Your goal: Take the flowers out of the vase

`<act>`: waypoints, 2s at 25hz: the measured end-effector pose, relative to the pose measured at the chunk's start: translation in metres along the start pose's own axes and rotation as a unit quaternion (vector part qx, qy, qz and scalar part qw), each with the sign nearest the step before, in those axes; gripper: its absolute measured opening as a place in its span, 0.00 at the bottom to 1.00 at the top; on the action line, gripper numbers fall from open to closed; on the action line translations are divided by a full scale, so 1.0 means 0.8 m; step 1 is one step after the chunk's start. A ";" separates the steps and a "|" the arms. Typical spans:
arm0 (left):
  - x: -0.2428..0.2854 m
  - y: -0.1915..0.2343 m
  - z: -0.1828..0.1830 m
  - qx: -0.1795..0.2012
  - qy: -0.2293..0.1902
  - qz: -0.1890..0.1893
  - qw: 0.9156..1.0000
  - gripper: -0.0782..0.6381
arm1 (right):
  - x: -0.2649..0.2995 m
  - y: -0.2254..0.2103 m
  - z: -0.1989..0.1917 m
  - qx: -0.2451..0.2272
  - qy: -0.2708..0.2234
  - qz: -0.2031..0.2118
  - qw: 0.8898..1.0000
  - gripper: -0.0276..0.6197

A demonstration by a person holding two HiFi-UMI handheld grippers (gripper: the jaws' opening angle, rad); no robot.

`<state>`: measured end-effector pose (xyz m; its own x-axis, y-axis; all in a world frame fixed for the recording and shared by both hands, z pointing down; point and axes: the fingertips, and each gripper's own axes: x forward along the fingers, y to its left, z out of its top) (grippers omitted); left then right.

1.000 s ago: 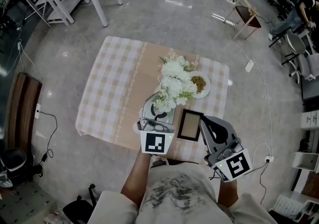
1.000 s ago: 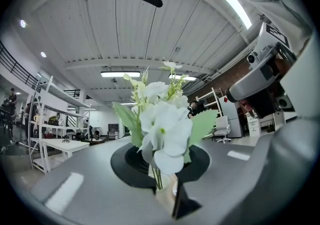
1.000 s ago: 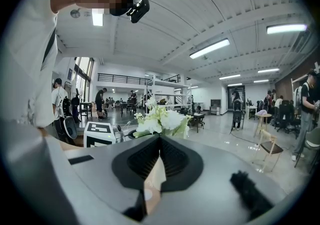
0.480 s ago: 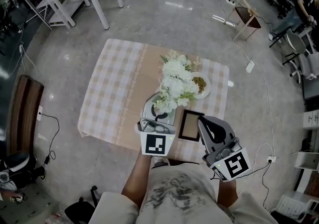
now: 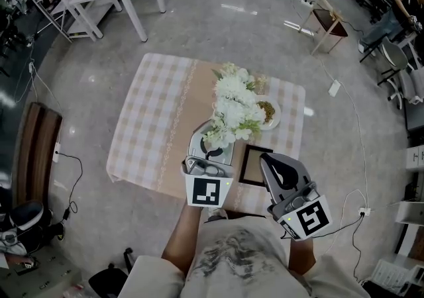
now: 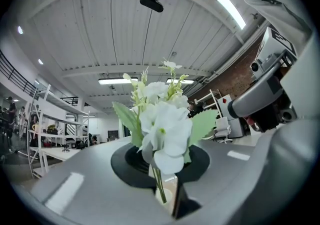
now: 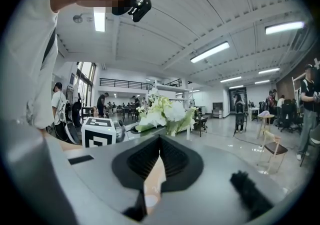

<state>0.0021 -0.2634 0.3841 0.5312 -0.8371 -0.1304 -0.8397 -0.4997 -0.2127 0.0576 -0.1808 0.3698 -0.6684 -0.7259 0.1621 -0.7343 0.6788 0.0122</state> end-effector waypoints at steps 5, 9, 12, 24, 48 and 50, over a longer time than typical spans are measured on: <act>-0.001 0.001 0.009 0.008 -0.004 0.001 1.000 0.19 | -0.003 0.002 0.003 0.001 -0.006 0.001 1.000 0.07; -0.002 0.001 0.017 0.010 -0.005 0.000 1.000 0.19 | -0.006 0.003 0.003 0.003 -0.008 0.000 1.000 0.07; -0.002 0.001 0.022 0.013 -0.008 -0.001 1.000 0.19 | -0.007 0.005 0.003 0.003 -0.011 -0.001 1.000 0.07; -0.008 0.000 0.047 0.019 -0.020 0.003 1.000 0.19 | -0.016 0.008 0.008 0.003 -0.020 -0.002 1.000 0.07; -0.022 0.001 0.103 0.048 -0.059 0.020 0.997 0.19 | -0.035 0.018 0.018 0.000 -0.035 -0.003 0.999 0.07; -0.023 0.002 0.107 0.052 -0.061 0.022 0.997 0.19 | -0.036 0.018 0.019 0.000 -0.036 -0.001 0.999 0.07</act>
<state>0.0009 -0.2299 0.3031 0.5099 -0.8211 -0.2565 -0.8492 -0.4328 -0.3025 0.0640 -0.1518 0.3506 -0.6730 -0.7340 0.0910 -0.7363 0.6766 0.0119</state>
